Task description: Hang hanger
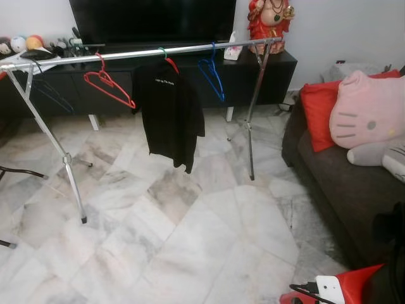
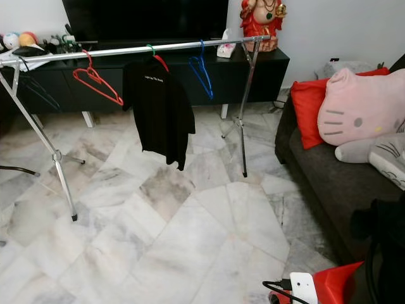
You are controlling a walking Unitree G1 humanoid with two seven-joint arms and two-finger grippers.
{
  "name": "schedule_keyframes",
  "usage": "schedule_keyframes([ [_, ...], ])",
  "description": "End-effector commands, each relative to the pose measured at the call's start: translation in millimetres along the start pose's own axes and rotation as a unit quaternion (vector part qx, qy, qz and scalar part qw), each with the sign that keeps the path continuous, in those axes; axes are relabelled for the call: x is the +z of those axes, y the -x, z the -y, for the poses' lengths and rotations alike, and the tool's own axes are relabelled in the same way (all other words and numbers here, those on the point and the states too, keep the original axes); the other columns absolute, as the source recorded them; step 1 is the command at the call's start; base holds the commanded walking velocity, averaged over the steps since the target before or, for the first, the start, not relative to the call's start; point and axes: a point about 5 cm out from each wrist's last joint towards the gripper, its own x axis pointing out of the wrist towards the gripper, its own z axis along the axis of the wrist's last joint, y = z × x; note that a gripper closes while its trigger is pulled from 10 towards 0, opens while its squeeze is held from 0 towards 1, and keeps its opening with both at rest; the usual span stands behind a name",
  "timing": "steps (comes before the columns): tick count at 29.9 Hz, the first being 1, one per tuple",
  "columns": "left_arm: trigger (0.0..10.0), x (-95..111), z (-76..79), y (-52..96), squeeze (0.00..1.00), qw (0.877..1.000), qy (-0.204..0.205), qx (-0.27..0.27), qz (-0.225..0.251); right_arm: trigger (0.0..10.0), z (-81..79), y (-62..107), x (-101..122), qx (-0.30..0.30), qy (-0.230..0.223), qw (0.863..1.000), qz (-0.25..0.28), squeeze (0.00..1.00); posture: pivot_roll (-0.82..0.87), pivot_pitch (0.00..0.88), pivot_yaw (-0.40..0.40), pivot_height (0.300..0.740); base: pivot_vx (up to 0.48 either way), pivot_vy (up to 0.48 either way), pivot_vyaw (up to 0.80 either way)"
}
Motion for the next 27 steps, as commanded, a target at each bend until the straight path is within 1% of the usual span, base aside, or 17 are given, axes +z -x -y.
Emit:
schedule_keyframes([
  [1,10.0,-0.6,5.3,-0.3,0.00,1.000,0.007,-0.002,-0.002,10.0,1.1,-0.4,4.1,0.002,0.007,1.000,0.007,0.00,-0.11,0.000,-0.063,0.740,0.000,0.000,0.00],
  [10,10.0,5.1,-0.5,-0.8,0.00,1.000,0.004,0.012,0.010,10.0,-7.6,-2.8,7.1,0.022,-0.004,1.000,0.012,0.00,-0.09,0.000,-0.024,0.740,0.000,0.000,0.00],
  [13,10.0,8.5,-2.8,-0.5,0.00,0.999,0.008,0.016,0.028,10.0,-10.1,-3.4,6.7,0.024,-0.009,1.000,0.011,0.00,-0.09,0.000,-0.018,0.740,0.000,0.000,0.00],
  [15,10.0,12.2,-3.6,-0.1,0.00,0.999,0.013,0.017,0.049,10.0,-11.0,-3.5,6.5,0.025,-0.012,1.000,0.011,0.00,-0.09,0.000,-0.014,0.740,0.000,0.000,0.00],
  [16,10.0,12.2,-3.6,-0.1,0.00,0.999,0.013,0.017,0.049,10.0,-11.0,-3.5,6.5,0.025,-0.012,1.000,0.011,0.00,-0.09,0.000,-0.014,0.740,0.000,0.000,0.00],
  [18,10.0,15.9,-3.7,0.4,0.00,0.998,0.012,0.011,0.068,10.0,-11.1,-3.6,5.9,0.020,-0.021,1.000,0.010,0.00,-0.09,0.000,-0.006,0.740,0.000,0.000,0.00],
  [27,10.0,18.6,-3.3,0.9,0.00,0.997,-0.001,-0.001,0.083,10.0,-11.2,-3.5,3.9,0.013,-0.034,0.999,0.007,0.00,-0.12,0.000,0.016,0.740,0.000,0.000,0.00],
])
